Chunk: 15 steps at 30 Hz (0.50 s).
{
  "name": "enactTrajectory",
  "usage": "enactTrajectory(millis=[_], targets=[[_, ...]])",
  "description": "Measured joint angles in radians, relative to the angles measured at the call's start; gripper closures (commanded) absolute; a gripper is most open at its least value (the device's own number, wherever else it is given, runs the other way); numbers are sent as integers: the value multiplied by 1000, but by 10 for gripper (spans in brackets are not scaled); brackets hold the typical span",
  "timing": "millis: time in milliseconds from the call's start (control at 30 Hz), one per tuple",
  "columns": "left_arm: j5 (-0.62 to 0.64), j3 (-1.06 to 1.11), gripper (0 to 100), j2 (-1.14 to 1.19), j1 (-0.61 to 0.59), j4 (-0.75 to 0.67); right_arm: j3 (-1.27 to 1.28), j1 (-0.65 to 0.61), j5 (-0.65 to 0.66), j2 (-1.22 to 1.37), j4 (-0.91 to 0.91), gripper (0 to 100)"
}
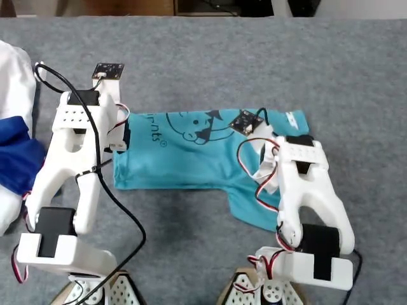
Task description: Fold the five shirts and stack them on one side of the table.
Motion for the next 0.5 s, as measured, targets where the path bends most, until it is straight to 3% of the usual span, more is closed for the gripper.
enactTrajectory(millis=[200,500], targets=[[0,0,933,0,0,0,28,0,0,-60,18,989],[0,0,933,0,0,0,169,0,0,-368,121,989]])
